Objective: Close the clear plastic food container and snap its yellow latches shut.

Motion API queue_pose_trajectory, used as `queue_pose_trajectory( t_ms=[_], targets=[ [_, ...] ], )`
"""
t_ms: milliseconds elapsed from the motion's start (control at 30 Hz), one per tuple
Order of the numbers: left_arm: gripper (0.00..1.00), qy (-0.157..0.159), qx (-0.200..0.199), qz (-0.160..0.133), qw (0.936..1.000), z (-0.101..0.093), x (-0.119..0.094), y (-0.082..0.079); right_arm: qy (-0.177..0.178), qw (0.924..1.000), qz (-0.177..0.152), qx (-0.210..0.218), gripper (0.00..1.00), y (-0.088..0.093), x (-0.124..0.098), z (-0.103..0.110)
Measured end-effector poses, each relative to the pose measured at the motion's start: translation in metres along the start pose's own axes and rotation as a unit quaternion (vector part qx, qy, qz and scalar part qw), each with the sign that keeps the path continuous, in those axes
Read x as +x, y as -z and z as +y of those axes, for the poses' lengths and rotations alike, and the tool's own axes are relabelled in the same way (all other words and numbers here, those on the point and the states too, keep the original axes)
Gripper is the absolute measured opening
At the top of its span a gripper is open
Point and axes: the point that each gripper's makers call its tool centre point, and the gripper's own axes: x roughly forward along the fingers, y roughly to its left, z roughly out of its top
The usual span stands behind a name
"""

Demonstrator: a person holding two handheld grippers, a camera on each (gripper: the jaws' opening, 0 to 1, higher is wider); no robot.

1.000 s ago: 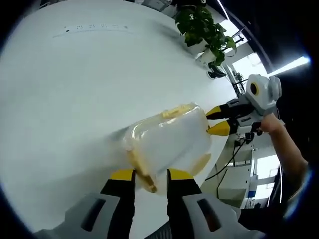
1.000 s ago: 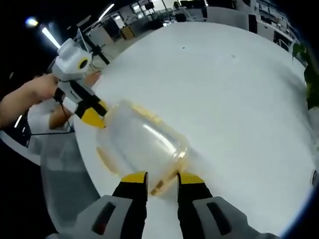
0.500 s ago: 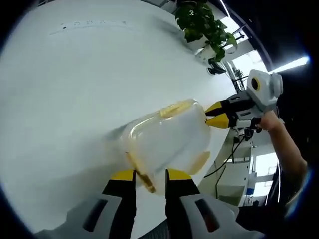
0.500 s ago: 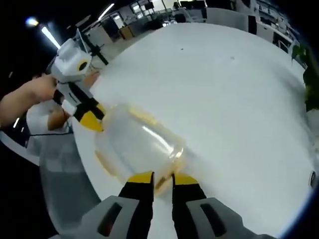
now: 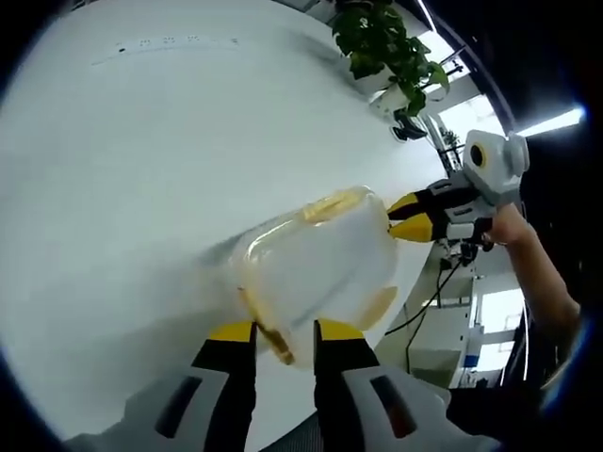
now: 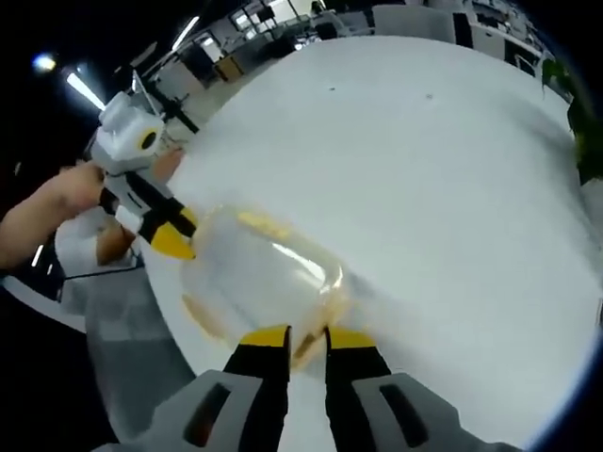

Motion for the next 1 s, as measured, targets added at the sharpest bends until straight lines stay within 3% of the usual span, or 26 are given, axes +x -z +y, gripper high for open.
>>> queue_pose_trajectory(
  t_ms=[200,433,567,800,1000],
  targets=[
    [0.21,0.008,-0.004,-0.001,1.0,0.004,-0.002,0.002,0.005,0.9997,-0.019,0.013,0.11,0.003,0.001,0.005],
    [0.23,0.004,-0.002,-0.001,1.0,0.0,-0.002,0.003,-0.003,0.9998,-0.019,0.004,0.13,0.002,0.001,0.004],
    [0.24,0.002,0.004,0.016,0.9999,0.0,-0.002,0.009,-0.002,0.9991,-0.029,-0.03,0.13,-0.001,0.002,0.008],
    [0.26,-0.01,0.029,0.014,0.9994,-0.002,-0.006,0.013,0.002,0.9978,-0.028,-0.06,0.12,-0.003,0.002,0.009],
    [0.33,-0.031,0.062,0.004,0.9976,0.003,-0.009,0.007,0.01,0.9953,-0.023,-0.094,0.12,-0.005,0.001,0.011]
  ],
)
